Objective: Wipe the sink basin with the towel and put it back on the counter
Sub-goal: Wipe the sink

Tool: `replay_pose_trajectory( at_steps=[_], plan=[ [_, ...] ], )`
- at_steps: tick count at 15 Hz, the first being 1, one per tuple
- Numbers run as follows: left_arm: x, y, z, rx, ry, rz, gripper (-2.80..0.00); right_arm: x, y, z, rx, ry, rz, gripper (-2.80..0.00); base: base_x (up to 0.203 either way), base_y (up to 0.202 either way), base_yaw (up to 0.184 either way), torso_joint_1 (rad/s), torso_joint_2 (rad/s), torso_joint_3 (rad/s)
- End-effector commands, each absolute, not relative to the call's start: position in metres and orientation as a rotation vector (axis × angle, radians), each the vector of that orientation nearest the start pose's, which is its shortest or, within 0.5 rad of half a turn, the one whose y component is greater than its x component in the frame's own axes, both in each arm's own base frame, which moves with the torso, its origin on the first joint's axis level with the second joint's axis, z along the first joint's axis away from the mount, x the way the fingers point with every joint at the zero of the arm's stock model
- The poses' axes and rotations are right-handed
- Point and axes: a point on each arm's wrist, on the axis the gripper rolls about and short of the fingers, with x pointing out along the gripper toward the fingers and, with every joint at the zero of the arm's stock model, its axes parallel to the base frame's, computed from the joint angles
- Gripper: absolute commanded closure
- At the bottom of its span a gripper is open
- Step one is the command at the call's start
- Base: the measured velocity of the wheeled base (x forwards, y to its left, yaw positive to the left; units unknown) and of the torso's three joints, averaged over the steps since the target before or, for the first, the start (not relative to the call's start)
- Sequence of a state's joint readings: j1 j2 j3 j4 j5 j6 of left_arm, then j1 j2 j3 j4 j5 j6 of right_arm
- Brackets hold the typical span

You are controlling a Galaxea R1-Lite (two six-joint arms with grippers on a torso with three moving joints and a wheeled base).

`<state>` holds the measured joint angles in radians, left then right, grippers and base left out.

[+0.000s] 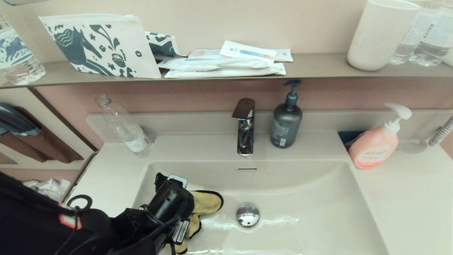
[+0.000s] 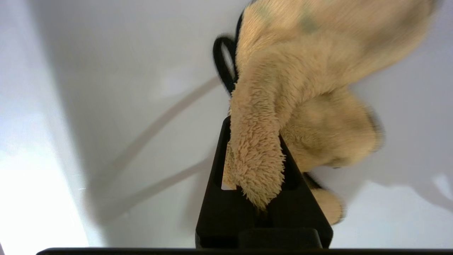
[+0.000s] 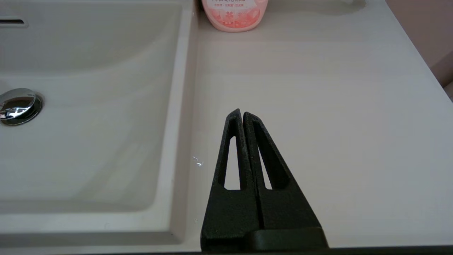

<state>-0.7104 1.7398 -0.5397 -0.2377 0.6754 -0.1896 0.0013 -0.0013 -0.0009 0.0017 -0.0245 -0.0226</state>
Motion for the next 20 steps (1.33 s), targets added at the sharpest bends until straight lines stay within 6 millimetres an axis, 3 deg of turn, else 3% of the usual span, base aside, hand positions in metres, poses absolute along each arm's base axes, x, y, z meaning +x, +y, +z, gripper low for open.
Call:
replay_pose_trajectory(
  at_steps=[1, 4, 8, 12, 15, 20],
  plan=[
    [0.186, -0.147, 0.103, 0.378, 0.672, 0.006, 0.00, -0.023, -0.001, 0.075, -0.023, 0.002, -0.023, 0.00, 0.000, 0.000, 0.000, 0.000, 0.00, 0.000],
    [0.193, -0.163, 0.100, 0.295, 0.701, -0.072, 0.00, -0.023, -0.001, 0.076, -0.023, 0.000, -0.023, 0.00, 0.000, 0.000, 0.000, 0.000, 0.00, 0.000],
    [0.222, -0.191, 0.091, 0.142, 0.788, -0.194, 0.00, -0.023, -0.001, 0.076, -0.023, 0.000, -0.023, 0.00, 0.000, 0.000, 0.000, 0.000, 0.00, 0.000],
    [0.253, -0.197, 0.071, 0.118, 0.838, -0.205, 0.00, -0.023, -0.001, 0.076, -0.023, 0.000, -0.023, 0.00, 0.000, 0.000, 0.000, 0.000, 0.00, 0.000],
    [0.275, -0.200, 0.059, 0.130, 0.737, -0.230, 0.00, -0.023, -0.001, 0.075, -0.023, 0.002, -0.023, 0.00, 0.000, 0.000, 0.000, 0.000, 0.00, 0.000],
    [0.289, -0.214, 0.045, 0.122, 0.716, -0.236, 0.00, -0.023, -0.001, 0.075, -0.023, 0.002, -0.023, 0.00, 0.000, 0.000, 0.000, 0.000, 0.00, 0.000]
  ],
)
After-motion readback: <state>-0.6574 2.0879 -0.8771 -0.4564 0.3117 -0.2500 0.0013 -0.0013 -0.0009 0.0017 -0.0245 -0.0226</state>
